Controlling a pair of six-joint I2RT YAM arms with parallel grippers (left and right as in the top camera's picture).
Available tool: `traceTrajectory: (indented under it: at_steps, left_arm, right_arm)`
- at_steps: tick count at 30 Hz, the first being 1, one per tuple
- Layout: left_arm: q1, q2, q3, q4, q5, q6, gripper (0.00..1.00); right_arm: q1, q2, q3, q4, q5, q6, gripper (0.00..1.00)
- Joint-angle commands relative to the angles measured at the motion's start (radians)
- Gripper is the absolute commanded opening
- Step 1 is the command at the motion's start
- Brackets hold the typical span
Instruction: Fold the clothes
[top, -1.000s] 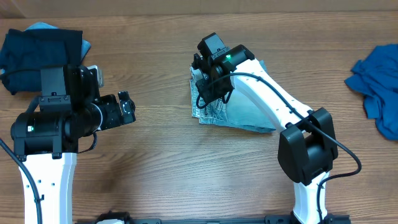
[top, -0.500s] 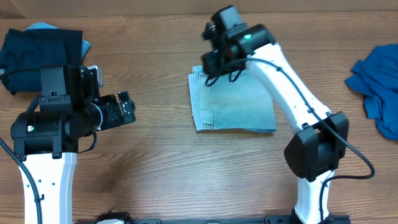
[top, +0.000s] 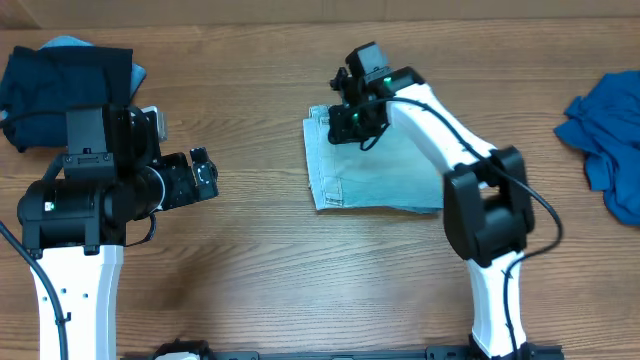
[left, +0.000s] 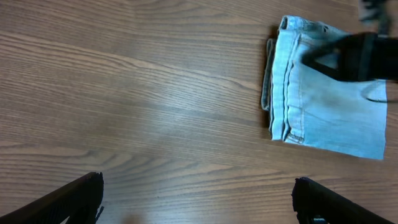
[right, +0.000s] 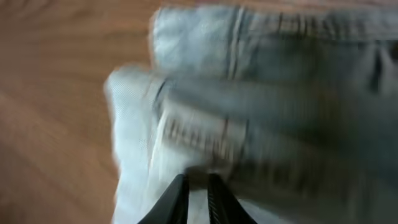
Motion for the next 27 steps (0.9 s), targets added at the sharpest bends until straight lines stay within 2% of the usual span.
traceTrajectory:
  at_steps: [1, 3, 6, 7, 8, 9, 14, 19, 22, 27]
  left_arm:
    - [-0.006, 0.003, 0.009, -0.003, 0.001, 0.002, 1.00]
    - [-0.006, 0.003, 0.008, -0.006, 0.001, 0.002, 1.00]
    - [-0.006, 0.003, 0.009, -0.017, 0.001, 0.002, 1.00]
    - [-0.006, 0.003, 0.009, -0.018, 0.001, 0.002, 1.00]
    - [-0.006, 0.003, 0.008, -0.018, 0.001, 0.002, 1.00]
    - [-0.006, 0.003, 0.009, -0.017, 0.001, 0.002, 1.00]
    - [-0.006, 0.003, 0.009, -0.004, 0.001, 0.002, 1.00]
    - [-0.006, 0.003, 0.008, -0.003, 0.001, 0.002, 1.00]
    - [-0.006, 0.003, 0.008, -0.003, 0.001, 0.002, 1.00]
    - [-0.006, 0.003, 0.008, -0.003, 0.001, 0.002, 1.00]
  right_arm:
    - [-0.012, 0.034, -0.006, 0.101, -0.002, 0.087, 0.14]
    - [-0.030, 0.033, -0.004, 0.153, -0.001, 0.100, 0.14]
    - [-0.052, 0.025, 0.032, 0.132, -0.010, 0.097, 0.15]
    - [-0.059, 0.018, 0.048, 0.109, -0.030, 0.086, 0.18]
    - [-0.064, 0.008, 0.062, 0.086, -0.058, 0.061, 0.28]
    - [-0.069, -0.004, 0.075, 0.061, -0.079, 0.038, 0.32]
    - [-0.076, -0.136, 0.096, -0.106, -0.079, 0.038, 0.44]
    - [-0.114, -0.191, 0.095, -0.365, -0.039, 0.039, 0.44]
    - [-0.138, -0.191, 0.062, -0.475, 0.049, 0.044, 0.45]
    - [-0.168, -0.191, -0.073, -0.464, 0.105, 0.046, 0.48]
